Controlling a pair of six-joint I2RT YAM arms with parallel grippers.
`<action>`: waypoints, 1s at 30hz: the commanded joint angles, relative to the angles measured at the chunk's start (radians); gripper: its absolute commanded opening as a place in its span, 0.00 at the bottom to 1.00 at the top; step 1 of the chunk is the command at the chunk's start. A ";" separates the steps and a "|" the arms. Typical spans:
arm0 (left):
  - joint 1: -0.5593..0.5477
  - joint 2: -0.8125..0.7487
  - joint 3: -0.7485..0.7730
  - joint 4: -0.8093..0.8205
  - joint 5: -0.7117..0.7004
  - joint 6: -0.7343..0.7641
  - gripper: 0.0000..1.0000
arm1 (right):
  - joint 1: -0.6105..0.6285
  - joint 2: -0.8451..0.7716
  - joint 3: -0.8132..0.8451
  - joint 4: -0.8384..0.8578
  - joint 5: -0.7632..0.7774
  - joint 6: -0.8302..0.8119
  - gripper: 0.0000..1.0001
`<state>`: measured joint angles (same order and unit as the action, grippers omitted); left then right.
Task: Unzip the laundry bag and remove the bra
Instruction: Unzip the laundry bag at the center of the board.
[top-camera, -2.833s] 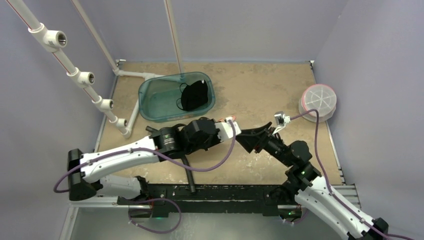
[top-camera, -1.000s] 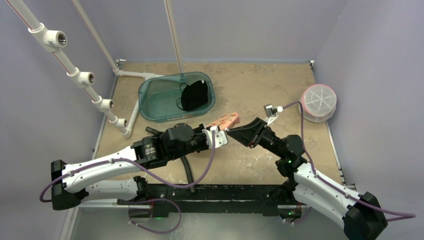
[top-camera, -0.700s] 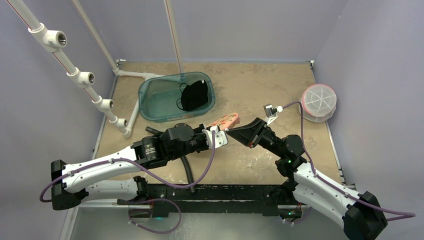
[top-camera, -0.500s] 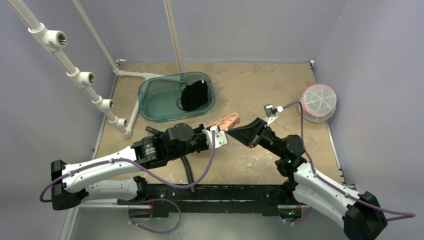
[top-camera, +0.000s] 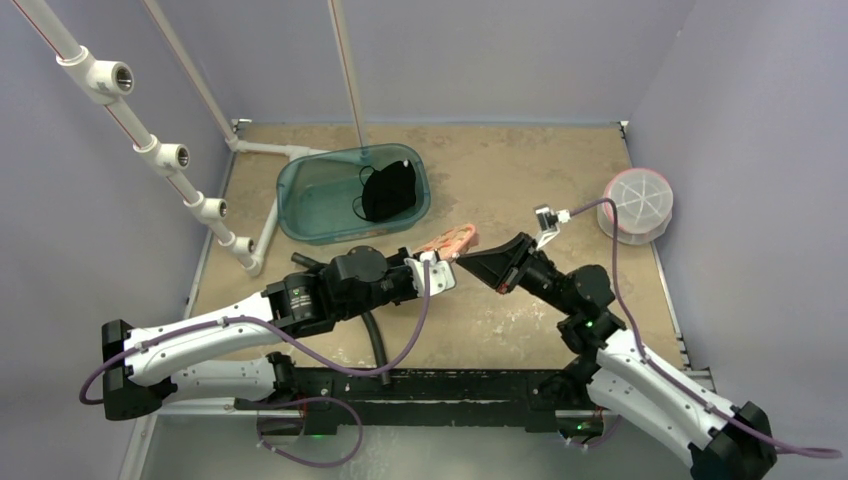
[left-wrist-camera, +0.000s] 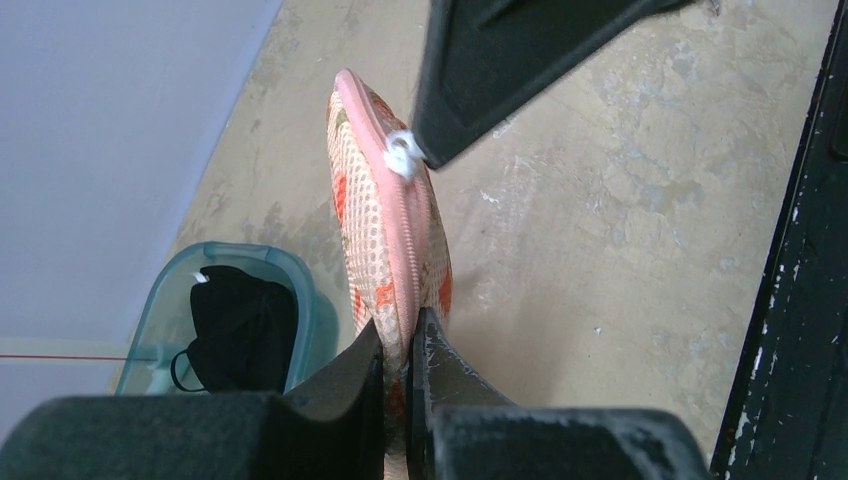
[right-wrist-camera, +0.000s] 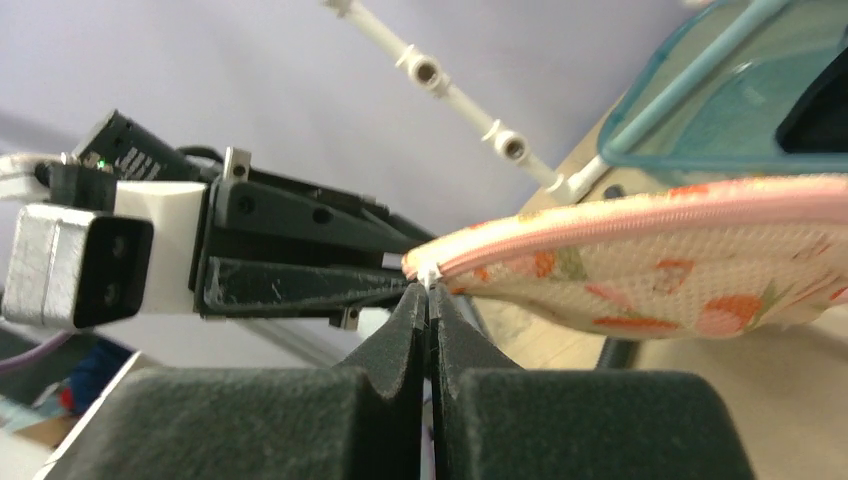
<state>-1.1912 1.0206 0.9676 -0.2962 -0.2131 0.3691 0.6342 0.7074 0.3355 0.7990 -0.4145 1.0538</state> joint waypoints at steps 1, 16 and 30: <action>0.004 -0.019 0.018 0.049 -0.014 0.002 0.00 | -0.004 -0.070 0.153 -0.350 0.160 -0.276 0.00; 0.003 0.011 -0.008 0.109 0.013 0.006 0.00 | -0.004 -0.102 0.251 -0.697 0.559 -0.440 0.00; -0.002 -0.010 -0.248 0.502 -0.055 -0.142 0.12 | -0.004 -0.208 0.192 -0.635 0.470 -0.563 0.00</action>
<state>-1.1927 1.0409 0.7643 0.0315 -0.2176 0.3130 0.6346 0.5209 0.5144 0.1081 0.0849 0.5781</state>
